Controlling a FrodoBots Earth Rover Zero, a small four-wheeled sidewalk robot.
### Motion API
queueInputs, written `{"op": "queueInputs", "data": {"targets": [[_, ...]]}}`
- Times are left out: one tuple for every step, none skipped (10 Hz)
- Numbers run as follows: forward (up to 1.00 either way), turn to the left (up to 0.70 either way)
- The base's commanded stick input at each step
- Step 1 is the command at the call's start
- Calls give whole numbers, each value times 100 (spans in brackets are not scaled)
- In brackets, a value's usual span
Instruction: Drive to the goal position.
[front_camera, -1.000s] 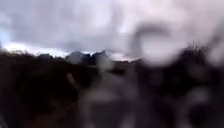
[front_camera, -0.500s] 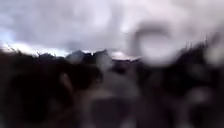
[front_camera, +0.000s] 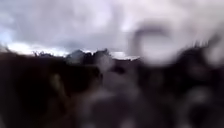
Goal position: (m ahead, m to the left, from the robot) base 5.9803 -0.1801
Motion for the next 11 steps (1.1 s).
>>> {"op": "queueInputs", "data": {"targets": [[70,-14],[70,-14],[70,-14],[70,-14],[70,0],[70,0],[70,0],[70,0],[70,0],[70,0],[70,0]]}}
